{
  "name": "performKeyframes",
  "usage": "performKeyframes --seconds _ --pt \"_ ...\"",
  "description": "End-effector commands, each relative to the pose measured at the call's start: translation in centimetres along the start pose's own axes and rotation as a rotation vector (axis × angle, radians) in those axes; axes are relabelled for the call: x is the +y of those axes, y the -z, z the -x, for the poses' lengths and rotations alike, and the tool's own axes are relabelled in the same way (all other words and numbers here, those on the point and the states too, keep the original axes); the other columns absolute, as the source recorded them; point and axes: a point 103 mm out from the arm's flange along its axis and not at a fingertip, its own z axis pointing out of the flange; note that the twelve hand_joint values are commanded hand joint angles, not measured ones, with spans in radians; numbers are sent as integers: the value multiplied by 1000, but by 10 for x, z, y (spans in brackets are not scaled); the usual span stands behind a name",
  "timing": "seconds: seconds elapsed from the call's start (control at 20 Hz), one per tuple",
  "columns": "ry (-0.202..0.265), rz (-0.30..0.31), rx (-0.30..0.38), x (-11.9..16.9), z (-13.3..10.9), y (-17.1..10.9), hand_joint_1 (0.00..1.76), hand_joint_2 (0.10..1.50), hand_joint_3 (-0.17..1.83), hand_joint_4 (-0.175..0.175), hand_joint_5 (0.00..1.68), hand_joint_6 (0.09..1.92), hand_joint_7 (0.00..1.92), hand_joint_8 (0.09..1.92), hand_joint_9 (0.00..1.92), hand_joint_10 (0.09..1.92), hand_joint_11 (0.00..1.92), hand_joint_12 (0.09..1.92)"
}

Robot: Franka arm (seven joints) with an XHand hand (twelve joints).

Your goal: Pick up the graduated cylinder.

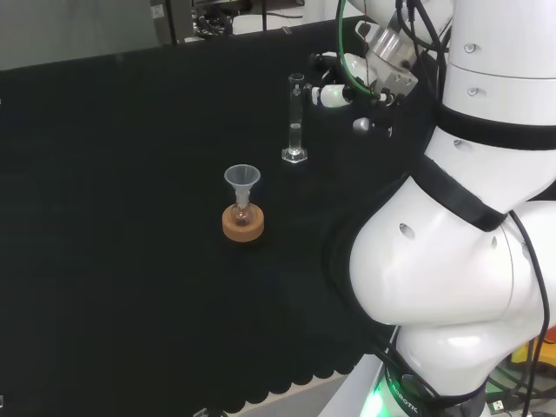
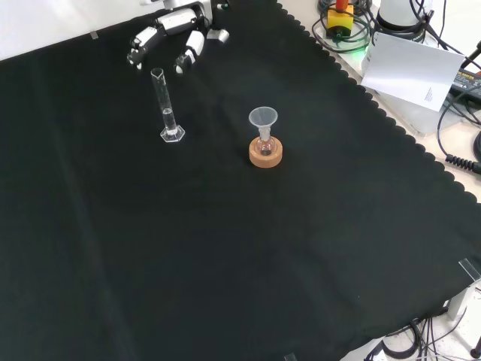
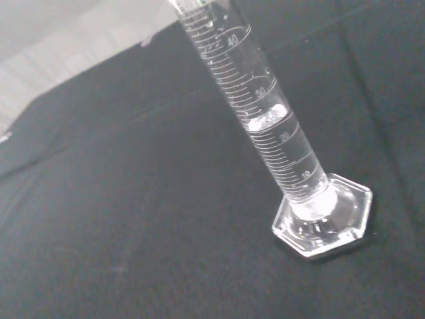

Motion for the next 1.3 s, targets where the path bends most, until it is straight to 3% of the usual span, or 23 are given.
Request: performKeyframes --seconds 0.05,0.25,0.6,1.05,1.3 --pt "28 77 142 6 9 -18 756 843 385 -25 479 87 394 615 574 560 331 1337" --pt "73 87 209 9 13 -26 878 761 488 -10 510 87 393 597 591 534 364 1326" --pt "145 32 273 12 20 -41 929 673 621 -13 475 87 353 586 585 519 377 1320" --pt "182 -29 345 14 25 -70 949 633 666 -22 448 87 362 616 608 540 381 1325" --pt "213 -8 363 16 24 -79 951 617 664 -29 492 87 385 613 629 539 413 1316"
